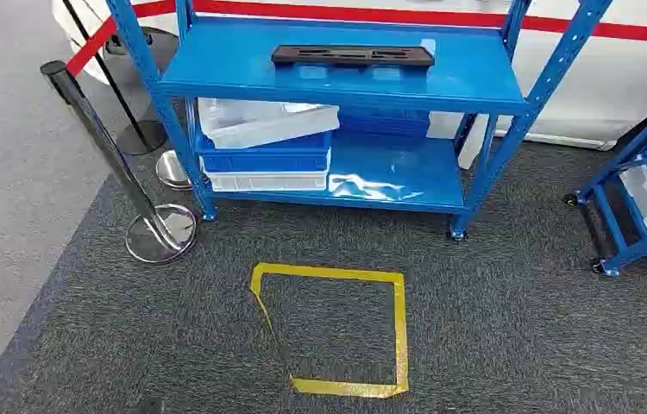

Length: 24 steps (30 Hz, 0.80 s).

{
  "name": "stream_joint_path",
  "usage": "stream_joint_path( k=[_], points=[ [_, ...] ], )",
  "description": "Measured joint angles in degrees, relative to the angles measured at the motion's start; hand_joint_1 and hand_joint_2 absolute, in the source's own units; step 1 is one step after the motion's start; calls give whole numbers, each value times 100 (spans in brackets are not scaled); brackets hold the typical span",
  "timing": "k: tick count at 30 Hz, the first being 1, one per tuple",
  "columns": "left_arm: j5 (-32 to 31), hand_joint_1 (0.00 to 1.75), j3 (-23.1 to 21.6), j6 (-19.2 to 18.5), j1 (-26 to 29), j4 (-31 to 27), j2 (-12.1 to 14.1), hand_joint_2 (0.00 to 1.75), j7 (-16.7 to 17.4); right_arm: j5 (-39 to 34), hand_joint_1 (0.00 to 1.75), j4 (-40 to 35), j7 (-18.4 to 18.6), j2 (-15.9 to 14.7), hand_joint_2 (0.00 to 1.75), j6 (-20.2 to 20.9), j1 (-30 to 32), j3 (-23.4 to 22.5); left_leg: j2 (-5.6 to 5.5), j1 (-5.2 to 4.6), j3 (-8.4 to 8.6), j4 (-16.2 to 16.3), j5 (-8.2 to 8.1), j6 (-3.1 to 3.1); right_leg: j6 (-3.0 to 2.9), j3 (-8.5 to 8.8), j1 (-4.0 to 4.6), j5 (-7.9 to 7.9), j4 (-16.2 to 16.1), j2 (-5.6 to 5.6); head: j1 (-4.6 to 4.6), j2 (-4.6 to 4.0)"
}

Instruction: Take the parts from the cabinet and place them on the table.

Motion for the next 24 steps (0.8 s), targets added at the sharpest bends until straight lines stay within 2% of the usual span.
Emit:
stream_joint_path(
  k=[1,2,3,4,5,6,7,8,9,10,11,12,13,14,15,16,18,19,20,21,24],
  points=[
    [-4,0,-24,-4,-2,4,0,175,-28,0,0,13,4,0,175,-66,-4,15,0,0,0,0,0,0,0,0,0,0,0,0,0,0],
    [-4,0,-33,-4,-3,9,0,175,-55,13,0,22,18,0,175,-134,-7,33,0,0,0,0,0,0,0,0,0,0,0,0,0,0],
    [-4,0,-35,-4,-9,15,13,175,-90,33,0,26,33,2,175,-199,-6,44,0,-39,-11,35,-11,33,32,14,-58,39,-67,8,-7,0],
    [-4,0,-41,-2,-14,24,20,175,-125,66,0,31,64,2,175,-234,-21,57,-1,-4,34,-89,46,88,59,46,-17,54,-100,6,-11,0],
    [-4,0,-52,-2,-17,26,17,175,-146,116,0,37,66,-4,175,-264,-22,78,19,59,120,-235,129,117,49,67,-22,19,-76,-13,-9,0],
    [0,0,-68,0,-28,26,15,175,-177,127,0,44,39,-18,175,-313,-30,101,22,72,154,-302,164,140,57,-41,-10,-129,126,-21,11,0],
    [11,0,-81,11,-38,31,15,0,-203,120,0,48,-6,-17,175,-382,-34,120,32,80,150,-310,171,147,68,-251,-16,-345,525,-21,28,0],
    [17,0,-85,15,-40,35,15,0,-219,92,0,52,-44,-17,175,-417,-36,125,36,82,149,-309,168,145,91,-472,-41,-525,960,-22,33,0],
    [46,0,-90,22,-39,41,15,0,-227,81,0,61,-70,-17,175,-452,-31,125,40,82,150,-302,159,137,117,-678,-71,-641,1344,-23,26,0],
    [55,0,-96,28,-39,46,15,0,-229,83,0,68,-92,-17,175,-470,-28,131,38,90,150,-291,147,120,141,-824,-101,-636,1568,-24,28,0],
    [63,0,-105,28,-37,48,13,0,-229,85,0,74,-101,-17,0,-483,-27,140,32,109,156,-276,127,90,167,-816,-127,-491,1489,-27,28,0],
    [70,0,-122,28,-37,52,11,0,-223,89,0,79,-101,-20,0,-501,-29,148,20,145,160,-235,92,36,203,-689,-155,-232,1163,-28,26,0],
    [76,0,-133,28,-38,52,7,0,-218,92,0,81,-100,-22,0,-524,-34,153,5,188,164,-173,41,-29,247,-482,-186,48,700,-33,31,0],
    [90,0,-138,28,-38,55,9,0,-216,92,0,83,-116,-22,0,-540,-34,166,-2,208,152,-74,-41,-119,317,-279,-240,228,193,-40,37,0],
    [103,0,-138,28,-45,72,42,0,-207,90,0,90,-127,5,0,-540,-35,188,-14,168,70,-15,-89,-188,341,-267,-188,45,230,-2,97,0],
    [113,0,-144,20,-57,76,37,0,-192,87,0,92,-140,0,0,-561,-46,199,-20,154,36,57,-126,-221,154,-296,-201,58,249,18,107,0],
    [116,0,-157,9,-57,76,37,0,-183,87,0,103,-142,0,0,-577,-39,210,-29,163,53,22,-107,-253,53,-324,-173,28,288,13,46,0],
    [116,0,-162,9,-56,79,37,0,-181,87,0,107,-140,0,0,-581,-40,216,-38,180,75,23,-105,-266,-1,-331,-167,30,289,13,61,0],
    [116,0,-166,9,-56,79,33,0,-181,87,0,111,-149,0,0,-584,-42,223,-21,198,57,48,-150,-294,-51,-321,-166,37,274,8,44,0],
    [125,0,-168,7,-61,79,33,0,-181,83,0,116,-194,0,0,-608,-42,225,11,197,-12,235,-268,-288,-83,-316,-154,34,274,7,35,0],
    [160,0,-173,-4,-73,79,33,0,-181,-9,0,120,-424,-2,0,-684,-44,225,14,165,-713,1587,-839,-253,-150,-318,-76,17,274,-4,20,0]
  ],
)
